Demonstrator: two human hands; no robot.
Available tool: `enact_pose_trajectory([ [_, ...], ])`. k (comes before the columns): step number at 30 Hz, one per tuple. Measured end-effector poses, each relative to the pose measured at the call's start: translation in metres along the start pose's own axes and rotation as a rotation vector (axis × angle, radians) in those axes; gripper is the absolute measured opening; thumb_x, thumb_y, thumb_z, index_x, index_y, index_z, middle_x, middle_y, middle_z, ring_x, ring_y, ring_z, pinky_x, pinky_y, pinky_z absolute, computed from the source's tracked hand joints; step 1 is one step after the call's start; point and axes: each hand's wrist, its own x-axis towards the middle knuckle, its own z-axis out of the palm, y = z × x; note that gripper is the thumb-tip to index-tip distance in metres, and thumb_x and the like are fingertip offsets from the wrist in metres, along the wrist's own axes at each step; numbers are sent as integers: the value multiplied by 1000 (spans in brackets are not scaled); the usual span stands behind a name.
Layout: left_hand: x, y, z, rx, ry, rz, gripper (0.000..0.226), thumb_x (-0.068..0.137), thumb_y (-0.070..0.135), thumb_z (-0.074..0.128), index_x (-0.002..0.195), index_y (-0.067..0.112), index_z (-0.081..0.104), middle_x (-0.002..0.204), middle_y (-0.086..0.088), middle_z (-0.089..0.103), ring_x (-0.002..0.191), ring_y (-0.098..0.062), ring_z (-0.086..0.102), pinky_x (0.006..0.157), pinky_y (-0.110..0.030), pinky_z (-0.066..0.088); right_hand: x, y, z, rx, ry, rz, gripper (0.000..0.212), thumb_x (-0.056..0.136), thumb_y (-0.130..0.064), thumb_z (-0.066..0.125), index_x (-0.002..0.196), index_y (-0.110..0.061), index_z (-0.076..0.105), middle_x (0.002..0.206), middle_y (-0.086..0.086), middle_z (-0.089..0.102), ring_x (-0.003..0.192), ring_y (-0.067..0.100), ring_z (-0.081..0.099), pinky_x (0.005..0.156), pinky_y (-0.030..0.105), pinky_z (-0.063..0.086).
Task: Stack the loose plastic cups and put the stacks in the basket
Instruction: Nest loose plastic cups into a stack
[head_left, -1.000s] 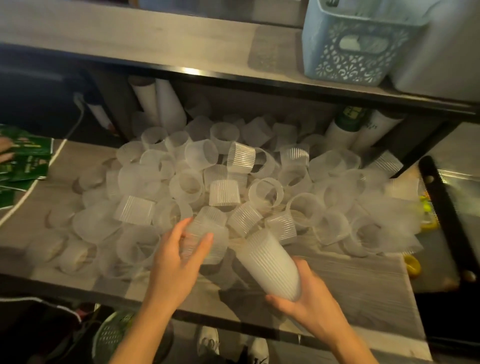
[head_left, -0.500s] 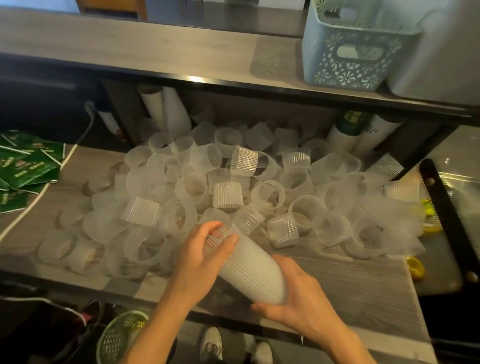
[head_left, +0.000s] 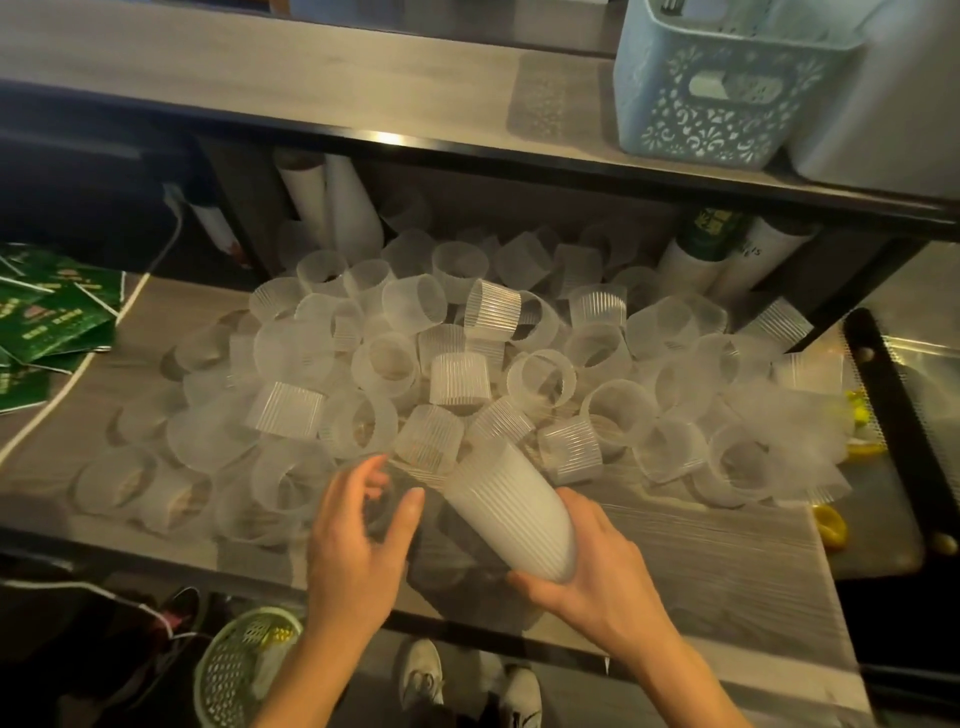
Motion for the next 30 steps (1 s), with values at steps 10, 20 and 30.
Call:
enact_pose_trajectory([
  [10, 28, -40, -35, 396, 143, -226, 103, 74, 53, 77, 151, 12, 22, 150, -18, 33, 136, -38, 28, 110, -57, 30, 9, -9, 12, -45, -80, -23, 87, 60, -75, 64, 132, -38, 31, 119, -14, 47, 106, 15, 56, 84, 35, 48],
  [20, 32, -20, -40, 42, 212, -161, 79, 79, 50, 72, 145, 23, 37, 132, -1, 45, 120, -17, 45, 97, -38, 42, 21, -25, 17, -68, -87, -59, 86, 60, -78, 57, 130, -33, 35, 115, -13, 48, 102, 13, 55, 82, 33, 48],
  [30, 57, 17, -40, -421, -221, -178, 77, 64, 73, 61, 134, 44, 47, 129, 23, 53, 118, 8, 50, 97, -22, 41, 33, -31, 8, -19, -57, -154, 84, 66, -62, 75, 132, -34, 32, 117, -17, 44, 102, 6, 50, 84, 27, 45],
])
